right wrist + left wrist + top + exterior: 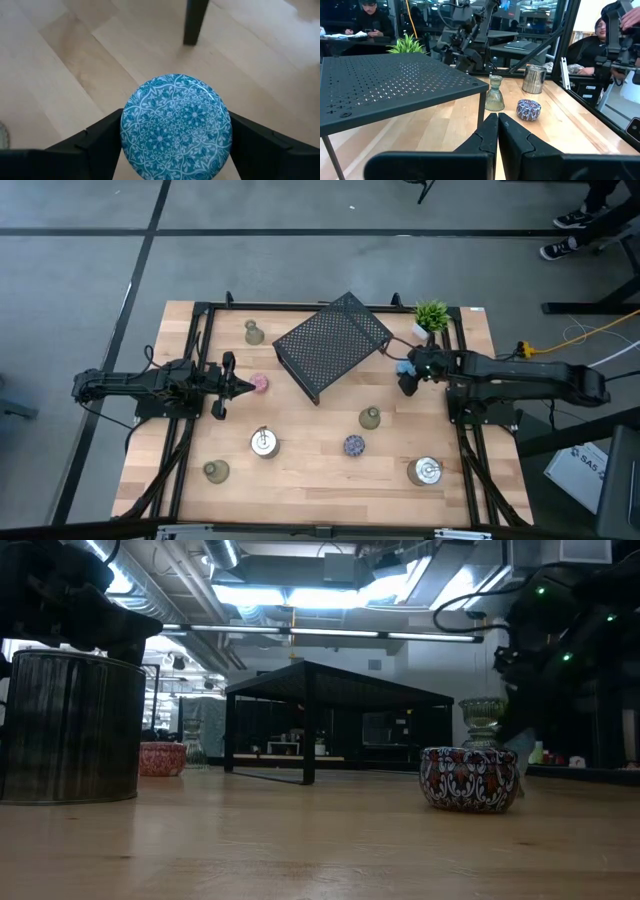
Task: Pick & Place candle stick holders
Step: Put the light blue small scented candle on the shelf
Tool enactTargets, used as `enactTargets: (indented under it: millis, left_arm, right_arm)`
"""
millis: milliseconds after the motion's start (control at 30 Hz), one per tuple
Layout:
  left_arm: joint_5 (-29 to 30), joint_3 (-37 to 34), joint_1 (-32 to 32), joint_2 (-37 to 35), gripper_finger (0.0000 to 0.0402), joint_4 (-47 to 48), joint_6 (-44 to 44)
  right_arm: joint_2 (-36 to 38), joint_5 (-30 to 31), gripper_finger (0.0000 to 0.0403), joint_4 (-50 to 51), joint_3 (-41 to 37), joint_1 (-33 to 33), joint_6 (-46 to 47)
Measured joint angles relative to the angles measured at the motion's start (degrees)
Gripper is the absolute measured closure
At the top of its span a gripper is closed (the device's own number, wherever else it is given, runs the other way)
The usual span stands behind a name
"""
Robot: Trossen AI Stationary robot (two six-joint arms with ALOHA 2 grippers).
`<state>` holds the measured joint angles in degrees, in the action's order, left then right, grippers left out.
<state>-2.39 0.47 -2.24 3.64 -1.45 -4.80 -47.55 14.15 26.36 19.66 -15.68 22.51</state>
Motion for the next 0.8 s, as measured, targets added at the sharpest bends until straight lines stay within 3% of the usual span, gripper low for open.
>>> enactTargets:
  millis: [300,800]
  left_arm:
    - [0.0,0.0,-0.02,0.0,0.0395,0.0,0.0]
    - [0.0,0.0,-0.01,0.0,0.0394,0.0,0.0]
  right_arm:
    - [4.67,1.24,0.0093,9.35,4.97,-0.04,1.09]
    - [4.91,1.79,0.0093,17.92,17.45,-0.03,1.08]
